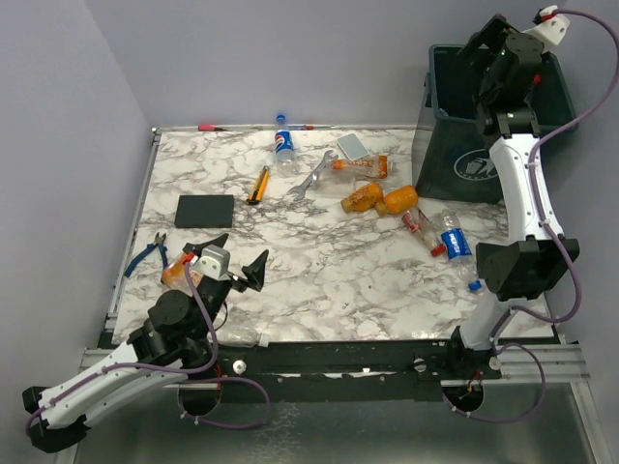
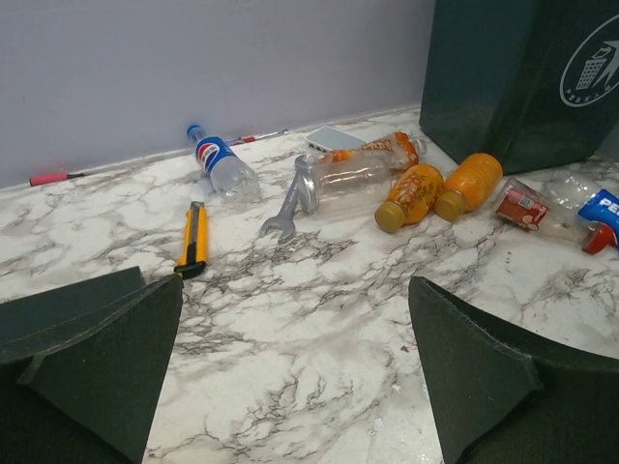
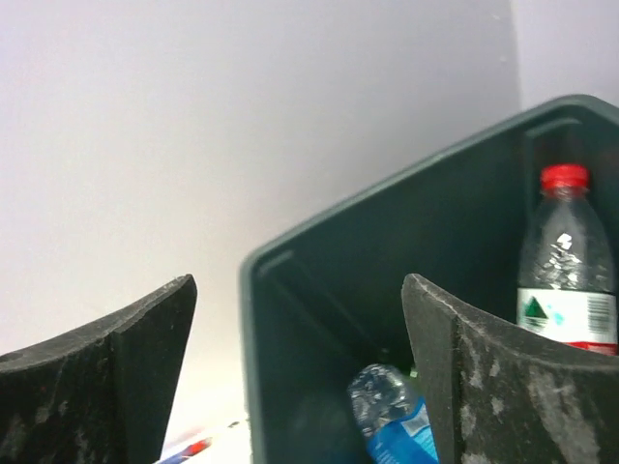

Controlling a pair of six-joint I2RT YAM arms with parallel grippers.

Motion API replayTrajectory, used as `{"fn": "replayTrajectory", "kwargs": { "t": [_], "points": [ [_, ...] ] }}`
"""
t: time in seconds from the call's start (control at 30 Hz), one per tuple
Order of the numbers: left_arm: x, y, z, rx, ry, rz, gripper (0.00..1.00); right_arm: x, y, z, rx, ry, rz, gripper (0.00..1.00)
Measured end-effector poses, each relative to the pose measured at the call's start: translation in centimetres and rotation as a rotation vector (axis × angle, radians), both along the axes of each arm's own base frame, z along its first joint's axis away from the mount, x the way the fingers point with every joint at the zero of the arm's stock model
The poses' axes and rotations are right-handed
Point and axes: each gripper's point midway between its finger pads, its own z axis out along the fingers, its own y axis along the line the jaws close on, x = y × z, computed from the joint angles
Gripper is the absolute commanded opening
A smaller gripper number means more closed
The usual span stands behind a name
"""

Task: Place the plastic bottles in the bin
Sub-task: Place the plastic bottle in the trash bin, then pick up the plastic bottle at the center of the board.

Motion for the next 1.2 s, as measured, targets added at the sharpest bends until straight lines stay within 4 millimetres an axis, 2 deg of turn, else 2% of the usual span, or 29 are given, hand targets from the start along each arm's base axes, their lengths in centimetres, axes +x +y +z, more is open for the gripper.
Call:
{"fn": "replayTrajectory", "kwargs": {
  "t": [0.03,0.17,0.27,0.33,0.43,0.5,0.57,0.63,0.7,0.73,0.8,0.87,0.9,0.97,1.0,1.07,1.2],
  "points": [
    [0.0,0.0,0.0,0.002,0.000,0.000,0.99,-0.3,0.3,0.9,0.011,-0.022,0.015,0.96],
    [0.1,-0.1,-0.3,0.013,0.001,0.001,0.99,-2.2,1.9,4.3,0.074,-0.100,0.103,0.97],
    [0.1,-0.2,-0.5,0.023,0.005,0.001,0.99,-5.9,4.5,6.5,0.121,-0.156,0.205,0.96],
    [0.2,-0.3,-0.8,0.035,0.010,0.001,0.99,-9.7,7.4,7.8,0.135,-0.196,0.300,0.96],
    [0.4,-0.6,-1.3,0.056,0.022,0.001,0.99,-16.6,13.6,8.9,0.138,-0.251,0.506,0.96],
    [0.5,-0.8,-1.7,0.072,0.031,0.001,0.99,-21.2,17.8,8.1,0.134,-0.256,0.672,0.96],
    [0.7,-0.9,-2.0,0.088,0.040,0.007,0.99,-23.9,19.8,6.4,0.131,-0.233,0.767,0.95],
    [0.8,-0.8,-2.3,0.100,0.047,0.018,0.99,-25.6,21.3,3.4,0.129,-0.178,0.843,0.95],
    [1.0,-0.7,-2.5,0.108,0.052,0.034,0.99,-26.5,23.1,-1.6,0.134,-0.071,0.908,0.94],
    [1.1,-0.6,-2.6,0.111,0.054,0.042,0.99,-26.7,23.9,-4.7,0.138,-0.002,0.936,0.94],
    [1.2,-0.3,-2.7,0.118,0.058,0.062,0.99,-27.5,25.4,-12.8,0.156,0.186,0.980,0.94],
    [1.5,0.0,-3.0,0.130,0.063,0.084,0.99,-28.6,26.0,-20.6,0.178,0.392,0.990,0.94],
    [1.6,0.2,-3.1,0.136,0.067,0.094,0.99,-29.4,25.9,-23.9,0.192,0.485,0.979,0.94],
    [2.0,0.4,-3.5,0.149,0.075,0.114,0.99,-31.0,25.0,-28.9,0.226,0.629,0.936,0.95],
    [2.2,0.4,-3.7,0.162,0.081,0.124,0.99,-31.6,24.4,-30.4,0.243,0.673,0.906,0.96],
    [2.4,0.5,-4.2,0.182,0.093,0.135,0.99,-32.2,23.2,-32.1,0.282,0.709,0.834,0.98],
    [2.6,0.4,-4.8,0.208,0.106,0.141,0.99,-32.6,20.8,-32.9,0.353,0.671,0.701,1.00]
  ]
}}
